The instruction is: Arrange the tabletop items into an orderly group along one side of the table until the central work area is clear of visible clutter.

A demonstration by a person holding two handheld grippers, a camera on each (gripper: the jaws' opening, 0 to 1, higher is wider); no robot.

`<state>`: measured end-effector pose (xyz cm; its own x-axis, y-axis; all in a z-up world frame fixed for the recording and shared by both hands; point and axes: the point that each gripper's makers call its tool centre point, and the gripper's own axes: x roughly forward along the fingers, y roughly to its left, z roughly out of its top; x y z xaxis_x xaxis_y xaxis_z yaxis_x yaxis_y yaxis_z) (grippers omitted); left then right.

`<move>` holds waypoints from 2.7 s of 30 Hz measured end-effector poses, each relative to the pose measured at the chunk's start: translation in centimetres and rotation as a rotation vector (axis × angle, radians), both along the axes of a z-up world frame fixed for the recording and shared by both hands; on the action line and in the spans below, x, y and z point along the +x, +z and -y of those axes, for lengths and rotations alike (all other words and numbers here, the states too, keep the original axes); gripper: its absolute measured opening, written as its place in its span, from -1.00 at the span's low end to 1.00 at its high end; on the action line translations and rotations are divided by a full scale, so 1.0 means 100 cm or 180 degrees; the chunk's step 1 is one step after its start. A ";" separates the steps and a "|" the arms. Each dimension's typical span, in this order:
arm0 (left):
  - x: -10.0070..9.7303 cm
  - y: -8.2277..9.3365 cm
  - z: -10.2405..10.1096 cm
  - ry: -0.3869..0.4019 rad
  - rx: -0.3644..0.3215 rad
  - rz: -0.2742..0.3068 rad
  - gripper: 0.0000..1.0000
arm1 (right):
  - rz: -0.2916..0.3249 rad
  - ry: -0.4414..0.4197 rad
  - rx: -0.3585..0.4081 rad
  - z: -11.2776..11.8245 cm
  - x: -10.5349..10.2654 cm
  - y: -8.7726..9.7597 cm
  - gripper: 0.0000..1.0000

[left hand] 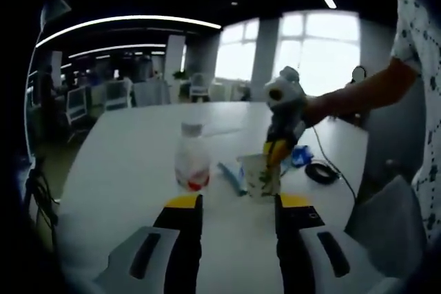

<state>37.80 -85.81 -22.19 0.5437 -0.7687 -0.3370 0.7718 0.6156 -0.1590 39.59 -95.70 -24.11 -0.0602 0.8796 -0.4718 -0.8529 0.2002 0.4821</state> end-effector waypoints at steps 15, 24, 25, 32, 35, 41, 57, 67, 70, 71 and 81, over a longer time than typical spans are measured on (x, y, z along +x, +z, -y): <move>-0.003 0.002 0.012 -0.0144 -0.0068 0.0030 -0.27 | 0.0714 -0.0465 -0.0248 0.009 0.038 0.028 -1.00; -0.003 0.002 0.008 -0.0155 -0.0090 0.0045 -0.28 | 0.1268 -0.0210 -0.0685 0.001 0.050 0.021 -1.00; -0.002 0.002 0.007 -0.0144 -0.0093 0.0051 -0.29 | 0.1360 -0.0131 -0.0699 -0.002 0.051 0.021 -1.00; -0.003 0.001 0.000 -0.0078 -0.0104 0.0047 -0.30 | 0.1680 0.0256 -0.0985 -0.009 0.059 0.006 -1.00; -0.003 0.000 -0.004 -0.0043 -0.0105 0.0042 -0.30 | 0.1759 0.0332 -0.1064 -0.009 0.063 -0.002 -1.00; -0.003 -0.003 -0.010 0.0019 -0.0092 0.0013 -0.31 | 0.1874 0.0510 -0.1147 -0.012 0.064 -0.019 -1.00; -0.002 -0.011 -0.017 0.0104 -0.0065 -0.0060 -0.32 | 0.1964 0.0765 -0.1281 -0.014 0.065 -0.056 -1.00; -0.002 -0.018 -0.020 0.0125 -0.0042 -0.0108 -0.33 | 0.1965 0.0833 -0.1263 -0.015 0.062 -0.063 -1.00; -0.001 -0.019 -0.020 0.0130 -0.0034 -0.0110 -0.33 | 0.1996 0.0900 -0.1295 -0.015 0.061 -0.067 -1.00; -0.001 -0.018 -0.020 0.0132 -0.0041 -0.0113 -0.33 | 0.1996 0.0912 -0.1311 -0.014 0.061 -0.068 -1.00; -0.001 -0.021 -0.019 0.0128 -0.0040 -0.0131 -0.34 | 0.2004 0.1002 -0.1322 -0.015 0.055 -0.075 -1.00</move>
